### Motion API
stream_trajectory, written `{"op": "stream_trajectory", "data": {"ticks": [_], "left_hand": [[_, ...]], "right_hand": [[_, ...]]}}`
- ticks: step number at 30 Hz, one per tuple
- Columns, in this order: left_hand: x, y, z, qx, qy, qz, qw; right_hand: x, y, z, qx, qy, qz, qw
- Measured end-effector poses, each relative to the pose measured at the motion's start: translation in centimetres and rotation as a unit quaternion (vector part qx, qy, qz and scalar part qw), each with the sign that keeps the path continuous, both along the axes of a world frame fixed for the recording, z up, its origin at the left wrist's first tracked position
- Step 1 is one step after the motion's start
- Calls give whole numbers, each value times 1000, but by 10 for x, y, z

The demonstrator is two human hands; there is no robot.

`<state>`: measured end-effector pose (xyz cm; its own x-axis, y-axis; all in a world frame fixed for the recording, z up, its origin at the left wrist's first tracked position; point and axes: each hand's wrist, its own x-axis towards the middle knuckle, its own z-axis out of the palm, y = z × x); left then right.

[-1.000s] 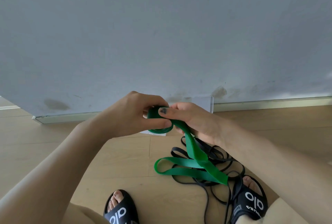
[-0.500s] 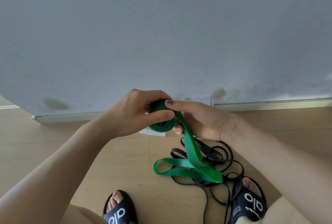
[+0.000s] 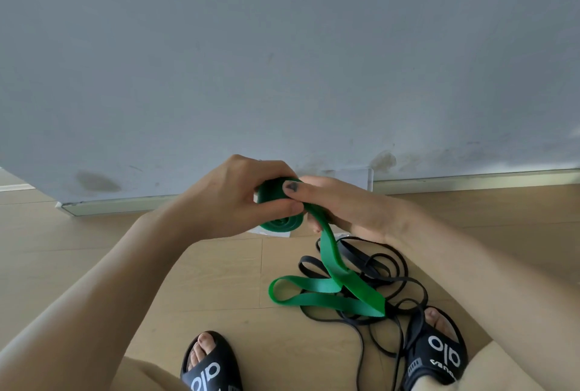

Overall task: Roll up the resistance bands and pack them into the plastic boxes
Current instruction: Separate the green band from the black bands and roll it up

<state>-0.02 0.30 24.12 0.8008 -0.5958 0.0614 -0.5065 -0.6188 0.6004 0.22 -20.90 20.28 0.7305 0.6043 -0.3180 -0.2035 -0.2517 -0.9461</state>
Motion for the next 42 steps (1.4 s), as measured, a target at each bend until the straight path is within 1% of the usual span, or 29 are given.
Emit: {"op": "stream_trajectory", "data": {"ticks": [2, 4, 6, 8, 10, 12, 14, 16, 18, 20, 22, 24, 26, 28, 30, 31, 36, 38, 42], "left_hand": [[2, 8, 0, -1, 26, 22, 999], [3, 13, 0, 5, 43, 40, 998], [5, 14, 2, -7, 50, 47, 998], [6, 12, 6, -30, 58, 50, 997], [6, 12, 7, -47, 66, 52, 995], [5, 11, 5, -59, 76, 58, 994], [3, 12, 3, -69, 83, 60, 992], [0, 12, 2, -84, 91, 57, 991], [-1, 12, 2, -111, 102, 54, 987], [-1, 11, 5, -131, 106, 49, 984], [0, 12, 8, -130, 127, 44, 982], [0, 12, 8, -101, 148, 40, 983], [0, 9, 6, -33, 115, 42, 992], [-2, 3, 3, 30, 70, 30, 997], [-5, -3, 4, 65, 51, 18, 996], [-5, -5, 4, 77, 47, 14, 996], [-3, -8, 1, 116, 17, 8, 993], [-2, -8, 0, 98, 6, 1, 995], [2, 4, 1, 63, 1, 20, 998]], "right_hand": [[1, -6, 6, -51, -36, -4, 998], [4, -11, 13, -87, -82, -40, 992], [8, -16, 18, -58, -95, -78, 991], [9, -18, 19, -17, -87, -103, 991], [7, -16, 13, -3, -75, -112, 991], [1, -11, 4, 0, -53, -103, 993], [-7, -6, -1, 16, -10, -59, 998], [-13, -1, 0, 85, 69, -19, 994], [-15, 2, 5, 178, 152, 0, 972], [-12, 4, 4, 216, 168, -12, 962], [-10, 6, 0, 197, 144, -34, 969], [-9, 9, -3, 149, 104, -57, 982], [-8, 10, -6, 85, 69, -78, 991], [-10, 12, -4, -5, 28, -97, 995], [-12, 14, -3, -79, -6, -108, 991], [-12, 16, -3, -97, -15, -115, 988], [-7, 15, -5, -122, -28, -139, 982], [-5, 13, -5, -120, -27, -129, 984], [-5, 6, 4, -97, -44, -65, 992]]}}
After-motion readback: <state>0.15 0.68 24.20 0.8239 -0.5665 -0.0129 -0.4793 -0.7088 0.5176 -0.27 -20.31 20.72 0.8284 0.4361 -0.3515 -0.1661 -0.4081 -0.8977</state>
